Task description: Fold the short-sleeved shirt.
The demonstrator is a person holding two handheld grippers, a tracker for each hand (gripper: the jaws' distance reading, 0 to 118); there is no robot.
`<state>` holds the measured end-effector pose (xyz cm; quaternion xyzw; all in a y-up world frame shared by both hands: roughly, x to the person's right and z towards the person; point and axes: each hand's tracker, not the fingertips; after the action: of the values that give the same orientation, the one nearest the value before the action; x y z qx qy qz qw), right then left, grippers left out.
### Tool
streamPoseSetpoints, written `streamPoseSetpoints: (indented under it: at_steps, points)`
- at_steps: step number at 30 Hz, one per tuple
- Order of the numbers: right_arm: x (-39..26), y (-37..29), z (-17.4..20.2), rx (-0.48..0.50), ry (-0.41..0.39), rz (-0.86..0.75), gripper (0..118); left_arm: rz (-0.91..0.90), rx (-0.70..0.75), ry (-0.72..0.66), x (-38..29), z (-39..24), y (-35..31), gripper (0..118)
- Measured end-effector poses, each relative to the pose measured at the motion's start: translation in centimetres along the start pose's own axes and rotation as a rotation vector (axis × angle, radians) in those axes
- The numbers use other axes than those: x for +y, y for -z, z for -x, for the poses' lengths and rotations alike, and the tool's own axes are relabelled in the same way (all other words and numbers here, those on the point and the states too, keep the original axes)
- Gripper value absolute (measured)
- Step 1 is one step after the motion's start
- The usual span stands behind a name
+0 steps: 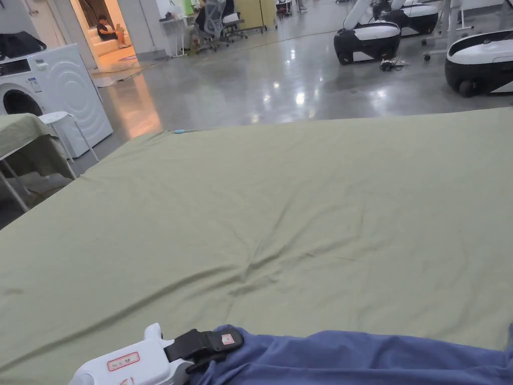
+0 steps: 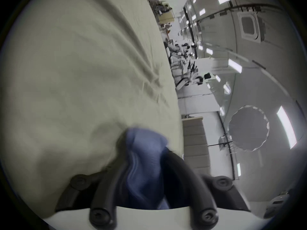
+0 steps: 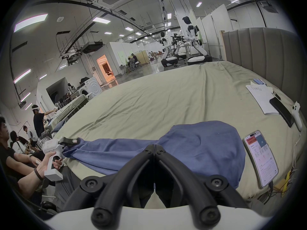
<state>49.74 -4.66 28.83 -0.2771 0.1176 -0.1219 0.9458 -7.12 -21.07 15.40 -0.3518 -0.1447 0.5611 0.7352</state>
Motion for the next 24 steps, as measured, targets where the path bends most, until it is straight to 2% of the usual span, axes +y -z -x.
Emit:
streamPoseSetpoints:
  at_steps: [4,9,11,14,17,20,24]
  points:
    - [-0.4,-0.4,-0.7,-0.007,0.014,0.004,0,-0.066,0.039,0.048,-0.8,-0.7,-0.6,14]
    - [-0.5,-0.8,-1.4,-0.018,0.024,0.000,0,-0.131,-0.024,0.075,1.3,-3.6,-5.6,14]
    - [-0.4,-0.7,-1.7,-0.011,0.044,-0.007,0,-0.168,0.025,0.187,2.0,-5.5,-8.4,14]
    - [-0.8,-0.2,-3.1,0.012,0.082,-0.018,0,-0.245,0.023,0.218,2.4,-8.6,-12.2,14]
    - [-1.1,0.2,-3.5,0.024,0.092,-0.017,0,-0.295,0.098,0.339,3.0,-11.8,-14.4,14]
    - [-1.3,0.4,-3.5,0.040,0.093,-0.022,0,-0.221,0.056,0.386,0.2,-14.6,-11.7,14]
    - [-1.4,0.6,-3.4,0.071,0.121,-0.025,0,-0.028,-0.086,0.392,-6.1,-17.1,-1.6,14]
